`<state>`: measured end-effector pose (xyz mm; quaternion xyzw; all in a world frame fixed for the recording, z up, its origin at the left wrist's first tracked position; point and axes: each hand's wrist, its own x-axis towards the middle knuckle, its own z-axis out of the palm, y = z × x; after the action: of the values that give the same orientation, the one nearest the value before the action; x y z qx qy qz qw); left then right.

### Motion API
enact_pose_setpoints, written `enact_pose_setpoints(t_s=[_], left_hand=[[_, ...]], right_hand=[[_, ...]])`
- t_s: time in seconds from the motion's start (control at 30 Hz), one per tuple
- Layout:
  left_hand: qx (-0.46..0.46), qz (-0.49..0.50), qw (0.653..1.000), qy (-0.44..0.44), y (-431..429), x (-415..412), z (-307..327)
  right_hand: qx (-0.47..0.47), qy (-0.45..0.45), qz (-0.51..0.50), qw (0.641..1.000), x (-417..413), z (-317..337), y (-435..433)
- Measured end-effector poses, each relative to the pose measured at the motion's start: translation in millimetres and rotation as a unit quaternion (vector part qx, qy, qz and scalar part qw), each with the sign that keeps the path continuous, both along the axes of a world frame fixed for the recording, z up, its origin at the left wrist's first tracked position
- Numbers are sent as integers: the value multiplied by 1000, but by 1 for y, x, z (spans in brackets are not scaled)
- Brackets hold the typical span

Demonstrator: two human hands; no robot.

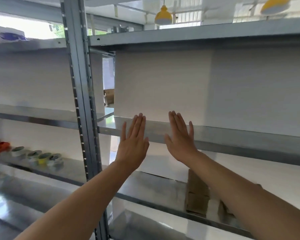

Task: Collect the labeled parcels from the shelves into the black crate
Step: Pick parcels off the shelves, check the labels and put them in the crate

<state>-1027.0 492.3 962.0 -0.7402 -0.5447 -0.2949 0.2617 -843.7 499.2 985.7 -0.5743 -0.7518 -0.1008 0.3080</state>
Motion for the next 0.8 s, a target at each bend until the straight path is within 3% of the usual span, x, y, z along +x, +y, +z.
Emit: enact_pose_setpoints(t_s=[0.43,0.63,0.8], left_hand=[[-44,-159,986,-13,-86,285,-18],[-59,-230,971,38,-125,405,-79],[-69,-315,943,75,-158,487,-82]], right_hand=[[-25,14,-161,987,265,-32,-145],[-62,16,-299,952,408,-79,-242],[-92,62,-391,914,479,-100,-309]])
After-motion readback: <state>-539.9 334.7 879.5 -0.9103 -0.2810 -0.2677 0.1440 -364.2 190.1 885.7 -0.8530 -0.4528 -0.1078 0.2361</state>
